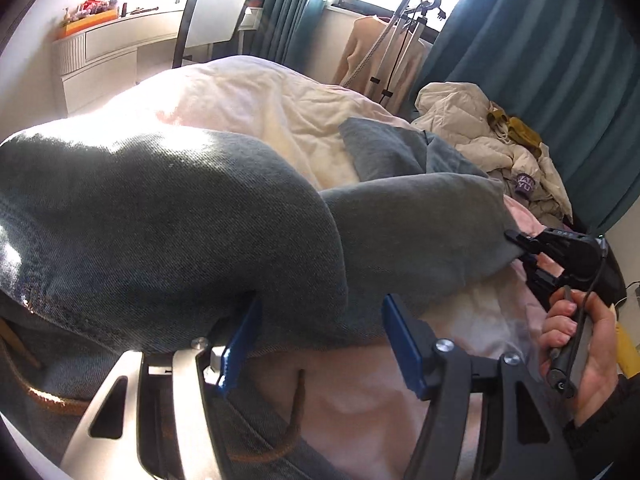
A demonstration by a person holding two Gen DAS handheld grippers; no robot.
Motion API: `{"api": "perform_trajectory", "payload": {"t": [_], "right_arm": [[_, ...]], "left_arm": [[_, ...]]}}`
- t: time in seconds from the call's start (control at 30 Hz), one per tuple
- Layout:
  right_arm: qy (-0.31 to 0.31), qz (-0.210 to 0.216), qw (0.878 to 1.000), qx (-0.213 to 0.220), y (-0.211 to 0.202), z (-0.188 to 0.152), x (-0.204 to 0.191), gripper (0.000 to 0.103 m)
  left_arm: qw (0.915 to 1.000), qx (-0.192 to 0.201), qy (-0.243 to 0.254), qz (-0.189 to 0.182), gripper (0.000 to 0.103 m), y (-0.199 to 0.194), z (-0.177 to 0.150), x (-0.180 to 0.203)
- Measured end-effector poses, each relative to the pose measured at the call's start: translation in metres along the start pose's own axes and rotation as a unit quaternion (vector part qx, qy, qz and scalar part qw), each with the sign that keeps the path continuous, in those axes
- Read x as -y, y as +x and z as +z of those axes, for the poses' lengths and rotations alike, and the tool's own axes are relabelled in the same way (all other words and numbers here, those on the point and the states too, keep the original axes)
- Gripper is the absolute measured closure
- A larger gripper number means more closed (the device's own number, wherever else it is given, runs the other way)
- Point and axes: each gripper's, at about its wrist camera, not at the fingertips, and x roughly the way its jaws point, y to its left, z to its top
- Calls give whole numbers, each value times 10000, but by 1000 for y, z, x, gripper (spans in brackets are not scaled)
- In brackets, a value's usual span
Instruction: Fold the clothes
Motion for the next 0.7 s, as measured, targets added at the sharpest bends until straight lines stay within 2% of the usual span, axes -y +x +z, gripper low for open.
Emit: {"api": "perform_trajectory", "payload": {"t": [0.1, 0.2, 0.23, 0.27, 0.33, 0.43, 0.57, 0.63, 0.7], "right_arm": [[-326, 154, 9984, 440, -35, -16, -25, 101], [-651, 307, 9935, 879, -69, -32, -50, 101], [-742, 331, 9916, 1007, -83, -40, -58, 101], [-815, 369, 9896, 1127, -97, -50, -64, 101], [-1015, 410, 9835, 1439, -129, -69, -79, 101], [-1574, 272, 9664, 2015, -180, -107, -108, 101], [-2436, 87, 9283, 2809, -240, -153, -159, 101], [-2856, -138, 9078, 3069, -253, -165, -185, 101], [-3074, -418, 8988, 3098, -247, -160, -199, 101]], "left_arm": [[9999, 70, -119, -101, 48, -5, 4, -5], [9989, 31, -423, -219, 74, -8, 9, -17], [9983, 25, -506, -281, 89, -9, 10, -21], [9977, 29, -583, -352, 98, -11, 11, -25], [9961, 139, -663, -562, 100, -21, 11, -25], [9939, 704, -432, -726, 101, -58, 12, -17], [9833, 1455, -364, -1034, 101, -108, 12, -16], [9801, 1543, -451, -1165, 101, -115, 15, -22], [9774, 1600, -530, -1277, 101, -119, 17, -26]]}}
